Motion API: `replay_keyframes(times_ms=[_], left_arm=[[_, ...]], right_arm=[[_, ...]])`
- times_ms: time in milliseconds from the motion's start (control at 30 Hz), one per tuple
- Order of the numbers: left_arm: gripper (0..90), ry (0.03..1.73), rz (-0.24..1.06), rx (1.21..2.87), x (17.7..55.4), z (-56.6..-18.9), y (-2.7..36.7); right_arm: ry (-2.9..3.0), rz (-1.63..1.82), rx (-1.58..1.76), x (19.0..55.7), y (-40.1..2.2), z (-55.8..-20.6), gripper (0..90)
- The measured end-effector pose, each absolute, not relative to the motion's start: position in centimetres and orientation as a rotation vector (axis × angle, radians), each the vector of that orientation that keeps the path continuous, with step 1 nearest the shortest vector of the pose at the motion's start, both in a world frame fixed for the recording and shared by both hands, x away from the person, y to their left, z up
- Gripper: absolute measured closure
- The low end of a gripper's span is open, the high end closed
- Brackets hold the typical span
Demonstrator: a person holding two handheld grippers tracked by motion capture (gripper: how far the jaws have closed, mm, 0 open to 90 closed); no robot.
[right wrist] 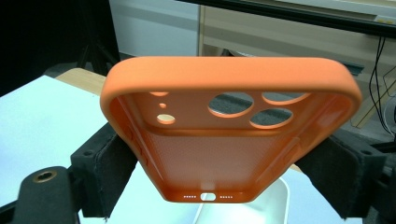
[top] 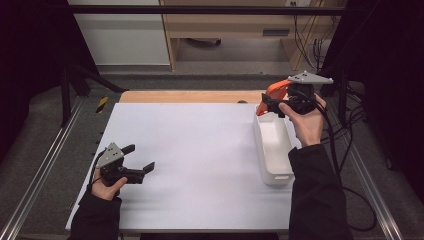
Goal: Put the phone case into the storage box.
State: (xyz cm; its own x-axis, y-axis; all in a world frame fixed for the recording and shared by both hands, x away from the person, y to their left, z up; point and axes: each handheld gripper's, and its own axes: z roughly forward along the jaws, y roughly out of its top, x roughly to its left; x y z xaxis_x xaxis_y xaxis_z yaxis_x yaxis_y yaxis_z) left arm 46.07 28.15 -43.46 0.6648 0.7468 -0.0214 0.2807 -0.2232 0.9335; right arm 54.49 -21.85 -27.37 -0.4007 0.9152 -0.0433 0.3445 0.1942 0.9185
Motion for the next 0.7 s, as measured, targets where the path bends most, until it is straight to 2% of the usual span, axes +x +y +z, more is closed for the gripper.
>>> replay_keyframes(times_ms=[700], left_arm=[[0.0, 0.819, 0.531, 1.805, 46.2, -43.6, 28.1]], right_arm=[[1.836, 1.107, 1.271, 57.2, -22.1, -28.8, 15.9]])
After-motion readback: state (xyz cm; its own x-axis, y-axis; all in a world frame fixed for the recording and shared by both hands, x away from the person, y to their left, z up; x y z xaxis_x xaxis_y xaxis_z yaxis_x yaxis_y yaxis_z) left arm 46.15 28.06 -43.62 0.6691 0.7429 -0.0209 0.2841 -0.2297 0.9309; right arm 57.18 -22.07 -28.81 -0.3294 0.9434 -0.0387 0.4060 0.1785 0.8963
